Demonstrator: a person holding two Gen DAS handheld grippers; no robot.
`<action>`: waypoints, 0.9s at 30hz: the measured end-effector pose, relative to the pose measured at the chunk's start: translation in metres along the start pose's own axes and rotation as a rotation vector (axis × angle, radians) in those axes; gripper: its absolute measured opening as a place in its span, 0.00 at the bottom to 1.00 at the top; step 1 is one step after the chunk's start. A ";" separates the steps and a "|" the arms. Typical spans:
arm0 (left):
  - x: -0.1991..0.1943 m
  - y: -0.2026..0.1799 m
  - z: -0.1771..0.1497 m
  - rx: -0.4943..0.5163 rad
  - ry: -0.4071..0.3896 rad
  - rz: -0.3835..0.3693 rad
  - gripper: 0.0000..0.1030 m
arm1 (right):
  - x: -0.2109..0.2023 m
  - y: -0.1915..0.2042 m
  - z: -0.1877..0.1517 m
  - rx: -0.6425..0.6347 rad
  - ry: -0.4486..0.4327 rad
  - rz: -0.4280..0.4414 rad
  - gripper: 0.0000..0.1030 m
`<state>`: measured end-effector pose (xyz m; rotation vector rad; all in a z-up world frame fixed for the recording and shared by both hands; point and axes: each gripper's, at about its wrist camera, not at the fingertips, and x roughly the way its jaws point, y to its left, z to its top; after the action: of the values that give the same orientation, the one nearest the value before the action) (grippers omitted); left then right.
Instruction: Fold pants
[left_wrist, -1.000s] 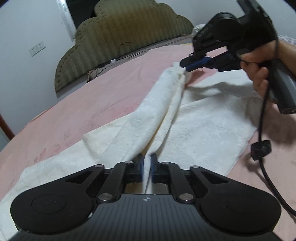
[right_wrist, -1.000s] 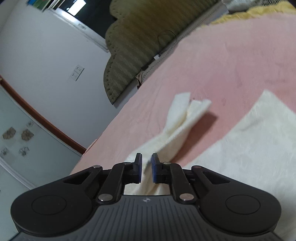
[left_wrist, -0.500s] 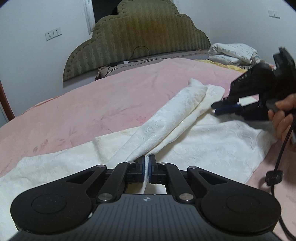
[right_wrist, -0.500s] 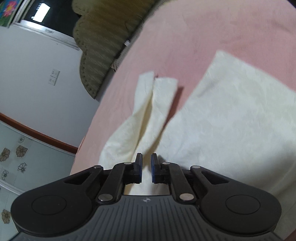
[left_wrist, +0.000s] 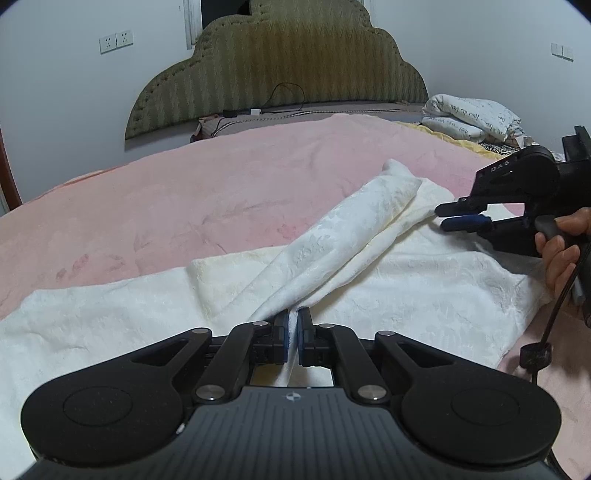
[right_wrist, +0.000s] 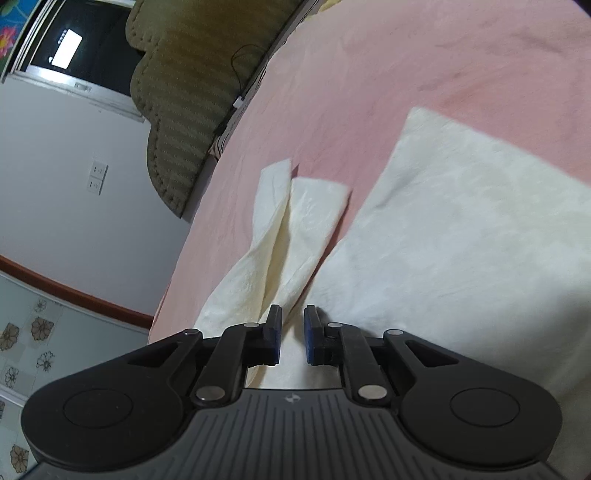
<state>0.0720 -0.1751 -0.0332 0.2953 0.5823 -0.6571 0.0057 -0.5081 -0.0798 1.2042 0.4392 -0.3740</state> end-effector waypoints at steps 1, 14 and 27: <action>0.002 0.000 -0.001 -0.005 0.008 0.000 0.08 | -0.001 -0.004 0.002 0.011 -0.009 -0.001 0.12; 0.005 -0.008 -0.008 0.038 0.003 0.003 0.21 | 0.034 0.015 0.013 -0.044 0.021 -0.028 0.12; 0.006 -0.024 -0.018 0.078 -0.021 -0.009 0.38 | 0.057 0.024 0.024 -0.109 0.033 0.011 0.13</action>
<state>0.0526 -0.1881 -0.0529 0.3587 0.5383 -0.6917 0.0699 -0.5256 -0.0824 1.1073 0.4751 -0.3172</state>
